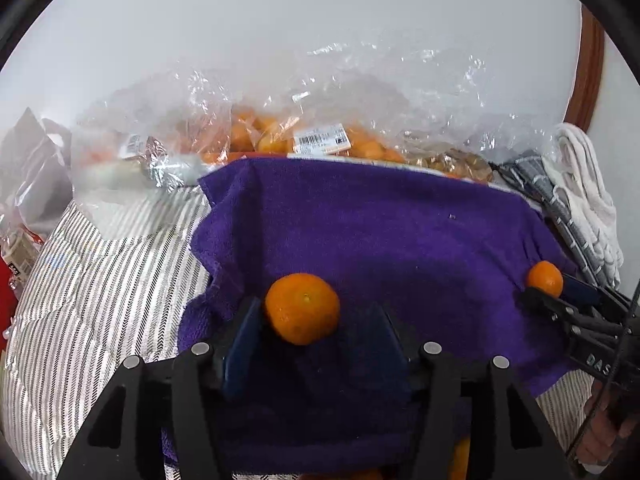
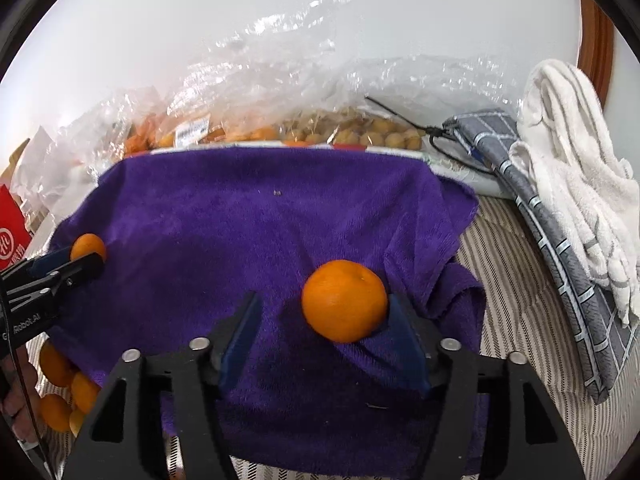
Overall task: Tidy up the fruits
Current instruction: 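Carry both oranges onto the purple towel and open both tools, then lift both open tools away from the towel, then grasp an orange with the right tool while the left tool grasps another orange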
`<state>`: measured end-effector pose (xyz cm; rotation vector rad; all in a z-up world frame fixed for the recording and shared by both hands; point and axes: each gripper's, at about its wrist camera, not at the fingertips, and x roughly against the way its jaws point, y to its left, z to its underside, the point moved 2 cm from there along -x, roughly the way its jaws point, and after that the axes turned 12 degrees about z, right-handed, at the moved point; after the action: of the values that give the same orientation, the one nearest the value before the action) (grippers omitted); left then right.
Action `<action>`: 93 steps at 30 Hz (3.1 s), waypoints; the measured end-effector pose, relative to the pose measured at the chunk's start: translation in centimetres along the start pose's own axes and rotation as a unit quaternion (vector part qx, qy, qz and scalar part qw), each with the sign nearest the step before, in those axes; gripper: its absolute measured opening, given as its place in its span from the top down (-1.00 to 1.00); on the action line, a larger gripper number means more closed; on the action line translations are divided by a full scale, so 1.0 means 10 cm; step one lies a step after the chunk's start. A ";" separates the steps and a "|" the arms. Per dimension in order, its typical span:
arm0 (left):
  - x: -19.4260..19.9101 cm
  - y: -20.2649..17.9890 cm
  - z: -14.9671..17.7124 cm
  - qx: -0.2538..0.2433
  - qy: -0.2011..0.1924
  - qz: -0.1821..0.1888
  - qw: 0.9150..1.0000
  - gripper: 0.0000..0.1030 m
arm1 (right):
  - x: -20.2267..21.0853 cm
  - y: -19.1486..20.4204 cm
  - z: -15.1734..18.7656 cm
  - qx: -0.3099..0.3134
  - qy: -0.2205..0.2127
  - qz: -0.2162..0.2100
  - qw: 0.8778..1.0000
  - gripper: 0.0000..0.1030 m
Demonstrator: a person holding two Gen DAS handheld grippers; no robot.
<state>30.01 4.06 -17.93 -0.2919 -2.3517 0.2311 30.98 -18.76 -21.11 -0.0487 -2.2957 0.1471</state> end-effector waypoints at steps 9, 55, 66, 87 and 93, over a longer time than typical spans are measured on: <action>0.19 0.02 -0.04 0.016 -0.062 0.006 0.998 -0.07 | 0.15 0.06 -0.01 0.018 -0.020 0.009 1.000 -0.49; 1.04 0.31 0.91 0.028 -0.022 0.034 0.999 -0.07 | 0.79 0.57 0.95 0.053 0.026 -0.085 0.995 0.16; 1.04 0.22 0.96 0.019 -0.013 0.081 0.996 0.02 | 0.83 0.14 0.94 0.034 0.002 -0.003 0.999 0.38; 0.69 -0.27 0.99 -0.049 0.066 0.075 0.994 0.02 | 0.73 -0.22 1.04 -0.014 0.029 -0.039 0.999 0.37; 0.72 -0.14 0.96 -0.012 0.055 0.112 0.992 0.02 | 0.73 -0.19 1.05 -0.013 0.027 -0.034 0.999 0.37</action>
<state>18.06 3.93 -19.70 -0.5678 -2.2131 0.2864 18.29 -21.00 -22.39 0.0107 -2.2414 0.0795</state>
